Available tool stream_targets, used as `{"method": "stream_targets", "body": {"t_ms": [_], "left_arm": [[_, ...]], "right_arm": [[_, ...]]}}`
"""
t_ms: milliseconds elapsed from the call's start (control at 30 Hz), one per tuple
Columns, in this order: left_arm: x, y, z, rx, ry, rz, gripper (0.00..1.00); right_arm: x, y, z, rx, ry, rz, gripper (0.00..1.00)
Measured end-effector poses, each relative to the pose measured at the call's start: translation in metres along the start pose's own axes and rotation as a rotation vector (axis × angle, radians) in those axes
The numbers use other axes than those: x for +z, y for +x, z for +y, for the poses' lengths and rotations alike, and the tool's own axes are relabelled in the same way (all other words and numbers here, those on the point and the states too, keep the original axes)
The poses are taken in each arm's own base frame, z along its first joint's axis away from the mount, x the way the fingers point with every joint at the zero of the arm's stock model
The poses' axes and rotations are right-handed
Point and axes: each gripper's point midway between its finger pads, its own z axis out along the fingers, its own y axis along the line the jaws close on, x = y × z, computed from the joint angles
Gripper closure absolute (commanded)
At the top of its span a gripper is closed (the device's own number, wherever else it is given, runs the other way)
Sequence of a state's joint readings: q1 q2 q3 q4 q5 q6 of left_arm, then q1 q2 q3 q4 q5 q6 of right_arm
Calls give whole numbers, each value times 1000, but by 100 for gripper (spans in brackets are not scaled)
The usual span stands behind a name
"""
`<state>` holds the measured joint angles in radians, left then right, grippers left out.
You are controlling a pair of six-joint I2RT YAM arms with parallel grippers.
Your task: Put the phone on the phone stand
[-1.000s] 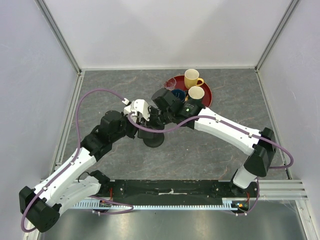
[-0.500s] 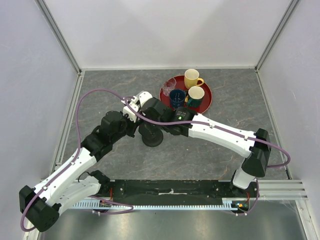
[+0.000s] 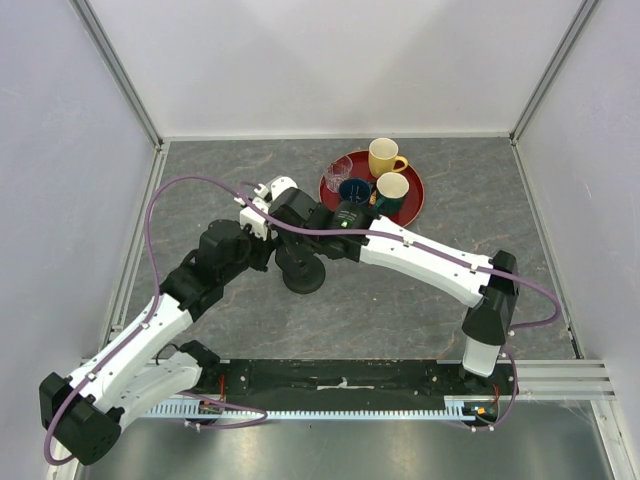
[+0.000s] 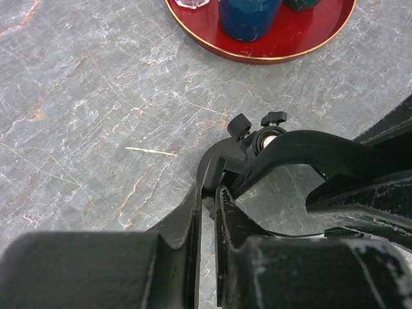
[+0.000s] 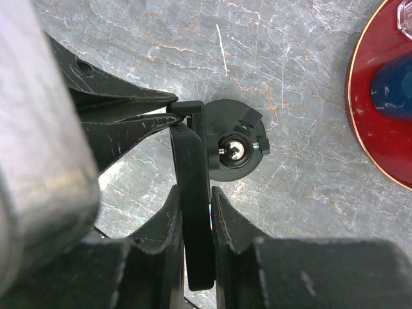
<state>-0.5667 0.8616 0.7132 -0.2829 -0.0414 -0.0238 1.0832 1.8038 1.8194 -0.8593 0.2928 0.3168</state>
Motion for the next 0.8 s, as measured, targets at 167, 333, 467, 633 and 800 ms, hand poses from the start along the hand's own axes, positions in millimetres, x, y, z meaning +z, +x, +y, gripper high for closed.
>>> {"method": "stream_targets", "body": {"t_ms": [167, 333, 467, 633, 800], "left_arm": [[2, -1, -1, -6, 4, 9, 98], [2, -1, 1, -15, -6, 11, 98], [1, -1, 3, -21, -19, 9, 89], [-5, 0, 10, -20, -61, 12, 71], [-13, 0, 16, -5, -98, 6, 66]], "right_arm": [[1, -1, -2, 11, 9, 10, 100], [1, -2, -2, 10, 10, 14, 100], [1, -2, -1, 8, 6, 16, 100], [3, -4, 5, -9, -31, 13, 100], [6, -6, 8, -22, -50, 8, 100]]}}
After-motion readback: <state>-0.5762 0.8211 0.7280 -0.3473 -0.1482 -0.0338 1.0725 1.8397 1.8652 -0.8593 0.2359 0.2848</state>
